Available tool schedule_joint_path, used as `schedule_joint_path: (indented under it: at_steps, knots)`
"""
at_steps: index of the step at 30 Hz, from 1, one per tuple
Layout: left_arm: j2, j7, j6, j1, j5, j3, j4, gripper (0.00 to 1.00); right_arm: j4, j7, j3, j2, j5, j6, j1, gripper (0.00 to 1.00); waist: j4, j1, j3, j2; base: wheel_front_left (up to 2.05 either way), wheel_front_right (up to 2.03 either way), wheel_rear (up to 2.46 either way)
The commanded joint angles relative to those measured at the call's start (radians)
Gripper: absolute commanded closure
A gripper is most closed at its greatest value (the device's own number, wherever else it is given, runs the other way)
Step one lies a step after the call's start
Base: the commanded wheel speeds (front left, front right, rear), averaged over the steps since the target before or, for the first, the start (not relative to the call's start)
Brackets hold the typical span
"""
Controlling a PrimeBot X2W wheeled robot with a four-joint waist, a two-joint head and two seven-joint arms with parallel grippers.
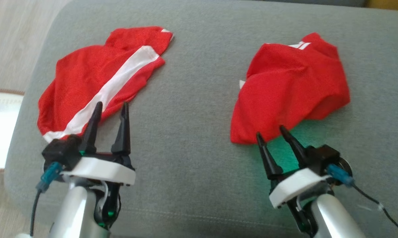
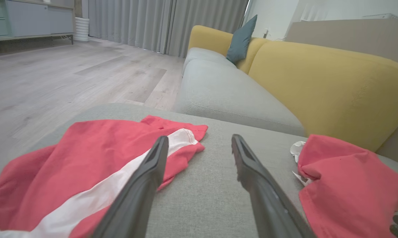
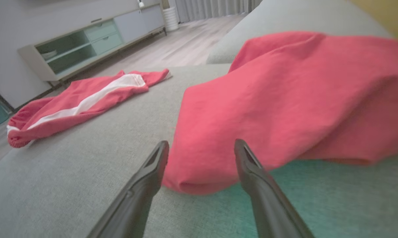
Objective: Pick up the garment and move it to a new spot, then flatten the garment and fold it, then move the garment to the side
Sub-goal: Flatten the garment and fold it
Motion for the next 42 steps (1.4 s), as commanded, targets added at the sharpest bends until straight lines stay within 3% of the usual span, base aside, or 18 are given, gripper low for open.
schedule_joint_path:
  at_steps: [1, 11, 12, 13, 22, 30, 34, 42]
  knots:
    - [0.002, -0.009, -0.009, -0.049, 0.007, 0.042, -0.027, 0.0, -0.011, 0.026, 0.036, -0.004, -0.003, 0.008, -0.053, 0.0, 0.026, 0.0, 0.024, 0.0, 0.0, 0.0, 0.0]
    - [-0.002, -0.009, -0.021, -0.07, -0.004, 0.042, -0.014, 0.0, 0.079, 0.094, 0.003, -0.004, -0.049, 0.008, -0.095, 0.0, 0.077, 0.0, 0.062, 0.0, 0.0, 0.0, 0.0]
    - [-0.002, -0.009, -0.02, -0.07, -0.007, 0.041, -0.013, 0.0, 0.089, 0.096, -0.009, -0.004, -0.056, 0.008, -0.099, 0.17, 0.079, 0.0, 0.062, 0.0, 0.0, 0.0, 0.0]
    - [-0.002, -0.009, -0.019, -0.071, -0.009, 0.041, -0.012, 0.0, 0.096, 0.094, -0.022, -0.004, -0.063, 0.008, -0.103, 1.0, 0.08, 0.0, 0.062, 0.0, 0.0, 0.0, 0.0]
    - [-0.002, -0.009, -0.008, -0.052, -0.007, 0.05, -0.006, 0.0, 0.094, 0.013, -0.217, -0.004, -0.124, 0.008, -0.114, 1.0, 0.032, 0.0, 0.003, 0.0, 0.0, 0.0, 0.0]
    - [-0.003, -0.009, 0.003, -0.024, -0.017, 0.033, -0.015, 0.0, -0.118, 0.031, -0.431, -0.006, -0.401, 0.008, -0.155, 1.0, -0.033, 0.0, -0.061, 0.0, 0.0, 0.0, 0.0]
    - [-0.003, -0.009, 0.011, -0.019, -0.028, 0.022, -0.018, 0.0, -0.214, 0.053, -0.409, -0.093, -0.514, 0.008, -0.208, 1.0, -0.042, 0.0, -0.083, 0.0, 0.0, 0.0, 0.0]
    - [-0.003, -0.009, 0.024, -0.01, -0.05, 0.014, -0.024, 0.0, -0.264, 0.158, -0.327, -0.281, -0.528, 0.008, -0.226, 1.0, -0.043, 0.0, -0.087, 0.0, 0.0, 0.0, 0.0]
